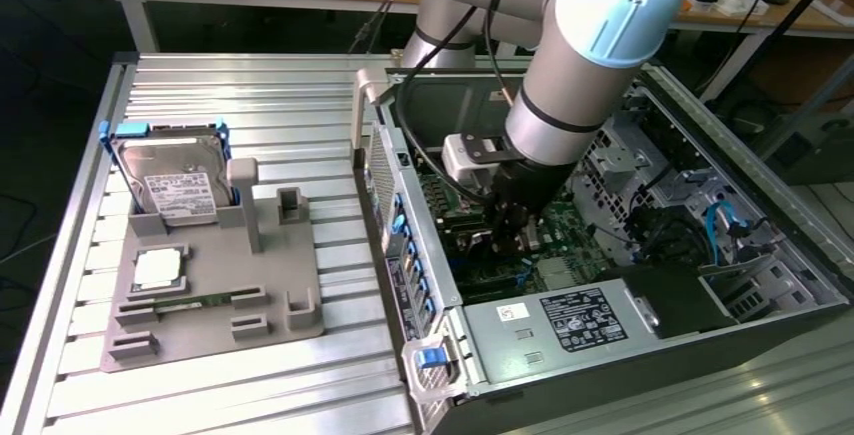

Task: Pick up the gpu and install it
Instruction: 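Insert the gpu into the slot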

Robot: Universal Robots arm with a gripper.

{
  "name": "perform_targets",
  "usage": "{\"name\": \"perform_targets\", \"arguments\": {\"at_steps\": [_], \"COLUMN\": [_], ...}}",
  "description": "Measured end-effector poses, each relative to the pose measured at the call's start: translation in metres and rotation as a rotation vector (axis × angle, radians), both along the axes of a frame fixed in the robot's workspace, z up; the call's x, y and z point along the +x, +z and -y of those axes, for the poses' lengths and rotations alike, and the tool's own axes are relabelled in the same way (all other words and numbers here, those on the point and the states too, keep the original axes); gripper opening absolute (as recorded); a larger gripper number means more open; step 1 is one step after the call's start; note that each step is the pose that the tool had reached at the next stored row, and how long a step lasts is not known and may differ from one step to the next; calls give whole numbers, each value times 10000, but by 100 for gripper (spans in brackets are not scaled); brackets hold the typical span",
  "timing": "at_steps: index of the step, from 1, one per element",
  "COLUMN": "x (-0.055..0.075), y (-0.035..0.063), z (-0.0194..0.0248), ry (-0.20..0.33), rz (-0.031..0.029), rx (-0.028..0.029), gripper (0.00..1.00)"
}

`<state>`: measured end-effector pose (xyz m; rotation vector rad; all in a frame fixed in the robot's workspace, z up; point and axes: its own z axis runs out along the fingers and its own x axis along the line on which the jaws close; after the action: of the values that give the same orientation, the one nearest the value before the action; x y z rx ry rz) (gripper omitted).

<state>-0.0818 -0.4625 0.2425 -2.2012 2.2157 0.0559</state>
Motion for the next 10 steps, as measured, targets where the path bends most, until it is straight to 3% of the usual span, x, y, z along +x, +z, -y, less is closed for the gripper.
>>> {"name": "perform_targets", "arguments": {"at_steps": [10], "x": [-35], "y": [-91], "z": [-1], "ry": [-2], "rz": [49], "rx": [-7], "gripper": [27]}}
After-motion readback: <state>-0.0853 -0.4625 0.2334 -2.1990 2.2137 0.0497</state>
